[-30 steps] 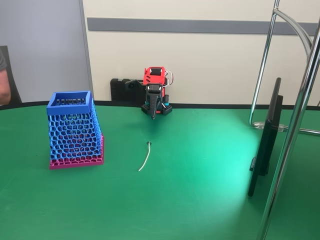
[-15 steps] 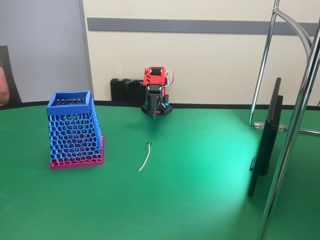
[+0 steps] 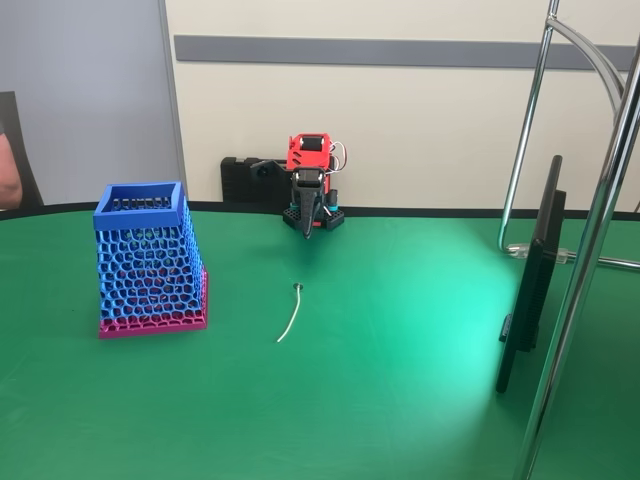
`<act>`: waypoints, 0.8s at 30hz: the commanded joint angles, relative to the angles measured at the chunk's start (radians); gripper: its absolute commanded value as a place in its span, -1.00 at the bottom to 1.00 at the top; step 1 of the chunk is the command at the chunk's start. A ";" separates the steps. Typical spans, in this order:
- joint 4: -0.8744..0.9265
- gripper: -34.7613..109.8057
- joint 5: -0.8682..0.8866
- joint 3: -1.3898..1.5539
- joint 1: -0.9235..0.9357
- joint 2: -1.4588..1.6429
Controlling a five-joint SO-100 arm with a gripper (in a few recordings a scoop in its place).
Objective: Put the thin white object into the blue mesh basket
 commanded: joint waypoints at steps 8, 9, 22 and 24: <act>-0.041 -0.51 0.017 -0.141 -0.003 -0.276; -0.044 -0.51 0.028 -0.166 -0.005 -0.316; -0.081 -0.51 0.170 -0.454 0.048 -0.807; -0.074 -0.51 0.183 -0.495 0.049 -0.870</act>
